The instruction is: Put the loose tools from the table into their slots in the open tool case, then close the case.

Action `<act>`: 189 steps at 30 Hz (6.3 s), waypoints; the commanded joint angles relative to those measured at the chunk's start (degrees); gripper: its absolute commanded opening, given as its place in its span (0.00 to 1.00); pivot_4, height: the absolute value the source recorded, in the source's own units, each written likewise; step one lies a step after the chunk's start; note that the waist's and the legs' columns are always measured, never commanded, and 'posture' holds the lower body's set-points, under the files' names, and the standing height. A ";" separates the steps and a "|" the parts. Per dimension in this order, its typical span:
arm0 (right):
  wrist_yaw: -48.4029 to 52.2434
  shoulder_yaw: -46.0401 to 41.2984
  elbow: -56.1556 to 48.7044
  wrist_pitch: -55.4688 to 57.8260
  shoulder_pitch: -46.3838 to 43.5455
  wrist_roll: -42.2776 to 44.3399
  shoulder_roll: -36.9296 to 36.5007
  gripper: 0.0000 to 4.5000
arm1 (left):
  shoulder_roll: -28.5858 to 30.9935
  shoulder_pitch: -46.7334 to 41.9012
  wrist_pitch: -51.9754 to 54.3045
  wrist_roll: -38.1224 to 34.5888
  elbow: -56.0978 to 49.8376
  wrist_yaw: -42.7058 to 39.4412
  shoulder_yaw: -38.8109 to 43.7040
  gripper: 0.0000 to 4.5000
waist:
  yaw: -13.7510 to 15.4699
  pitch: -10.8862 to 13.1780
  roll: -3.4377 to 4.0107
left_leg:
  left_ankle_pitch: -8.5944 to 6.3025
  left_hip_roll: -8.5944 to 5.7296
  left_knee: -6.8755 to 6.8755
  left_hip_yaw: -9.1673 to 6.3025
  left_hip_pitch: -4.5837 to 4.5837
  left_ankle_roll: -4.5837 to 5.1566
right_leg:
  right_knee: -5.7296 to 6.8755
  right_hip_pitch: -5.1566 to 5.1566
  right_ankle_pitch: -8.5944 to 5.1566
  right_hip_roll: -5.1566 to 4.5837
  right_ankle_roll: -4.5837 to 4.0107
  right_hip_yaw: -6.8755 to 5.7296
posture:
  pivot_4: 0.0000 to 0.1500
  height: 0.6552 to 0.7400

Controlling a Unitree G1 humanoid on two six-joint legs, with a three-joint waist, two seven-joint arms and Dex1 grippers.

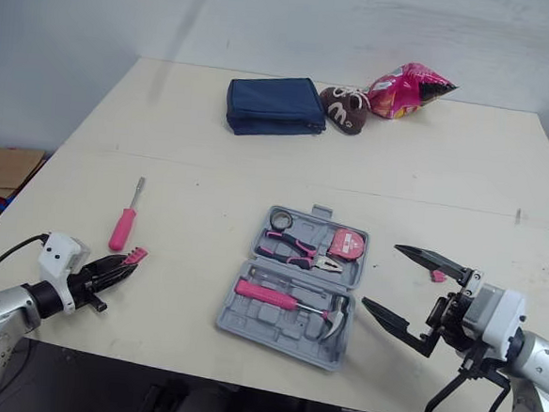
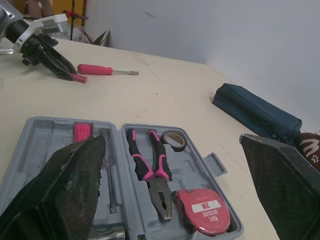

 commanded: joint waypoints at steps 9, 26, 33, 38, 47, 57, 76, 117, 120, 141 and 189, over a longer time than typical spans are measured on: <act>3.05 -1.83 0.67 1.45 -0.20 2.54 -2.71 1.00 | 8.83 -6.22 -7.24 -5.06 -14.53 -23.51 -10.40 0.15 | -0.09 0.18 -0.26 | -0.01 -0.01 -0.01 0.01 -0.15 -0.02 | -0.13 -0.05 0.00 0.02 -0.01 -0.04 | 1.00 1.00; 6.97 -1.42 1.22 -0.50 4.02 1.06 -1.66 1.00 | 9.37 -36.75 10.23 12.93 -20.73 -28.98 -44.03 0.15 | -0.15 0.21 -0.31 | 0.09 -0.03 0.21 0.00 -0.17 -0.01 | 0.07 -0.03 0.04 0.19 0.07 0.03 | 1.00 1.00; 5.88 -2.16 -0.68 -0.60 5.92 0.80 -1.25 1.00 | 9.97 -38.59 10.96 18.15 -21.41 -29.36 -48.17 0.15 | 0.04 0.23 -0.33 | 0.26 -0.02 0.27 -0.01 -0.20 -0.29 | 0.06 -0.04 0.03 0.21 0.07 0.03 | 1.00 1.00; 4.85 -2.59 -2.40 -0.34 7.19 1.19 -1.36 1.00 | 8.59 -38.69 11.58 21.40 -21.16 -27.52 -49.53 0.15 | 0.05 0.23 -0.33 | 0.22 -0.03 0.34 -0.04 -0.24 -0.20 | 0.08 -0.03 0.04 0.19 0.09 0.03 | 1.00 1.00; 3.72 -2.17 -3.29 0.64 6.45 1.42 -1.90 1.00 | 5.81 -38.23 13.43 23.37 -21.33 -25.19 -50.01 0.15 | 0.08 0.23 -0.33 | 0.20 -0.03 0.46 -0.07 -0.25 -0.15 | 0.10 0.01 0.05 0.17 0.10 0.03 | 1.00 1.00; 3.86 -1.84 -2.76 0.85 5.58 1.20 -1.62 1.00 | 4.10 -36.56 11.74 24.12 -20.73 -24.03 -50.48 0.15 | 0.37 0.22 -0.32 | 0.08 -0.03 0.62 -0.10 -0.27 0.05 | 0.07 0.10 0.06 0.13 0.12 0.01 | 1.00 1.00; 4.68 -2.14 -2.12 1.30 5.59 1.82 -1.93 1.00 | -0.45 -26.86 -7.81 8.05 -16.96 -22.75 -31.88 0.45 | 0.03 0.23 -0.31 | -0.03 -0.02 0.75 -0.13 -0.30 0.22 | 0.08 0.12 0.10 0.12 0.19 -0.04 | 1.00 1.00; 3.80 -10.54 3.32 -1.84 9.83 0.20 -0.91 1.00 | -1.21 -18.39 -12.59 -0.60 -9.06 -26.46 -24.88 0.20 | 0.02 -0.37 0.29 | -0.09 0.02 0.64 -0.14 -0.26 0.25 | 0.06 0.10 0.09 0.07 0.16 -0.01 | 1.00 1.00; 6.43 -16.96 8.54 -3.66 14.20 0.81 -0.36 1.00 | 1.33 -12.93 -13.48 -4.61 -7.00 -24.69 -13.54 0.51 | -0.20 -0.32 0.26 | -0.16 0.03 0.65 -0.08 -0.32 0.19 | -0.14 0.12 0.08 0.07 0.15 -0.02 | 1.00 1.00; -2.55 -33.46 42.40 -16.67 19.05 -2.03 3.55 1.00 | 8.73 1.63 -30.10 -3.69 29.88 -11.83 19.27 0.98 | -0.20 -0.30 0.32 | -0.45 0.03 -0.16 0.00 -0.18 -0.26 | -0.34 -0.20 -0.10 -0.19 -0.24 0.04 | 1.00 1.00; -38.38 2.83 20.23 34.52 -13.53 -13.96 6.35 1.00 | 3.04 -13.03 3.89 -19.42 -27.62 -17.93 -14.45 0.98 | -1.48 -0.24 0.17 | 0.61 -0.18 -0.14 0.09 -0.40 -0.36 | 0.21 -0.55 0.12 0.12 0.16 0.17 | 1.00 1.00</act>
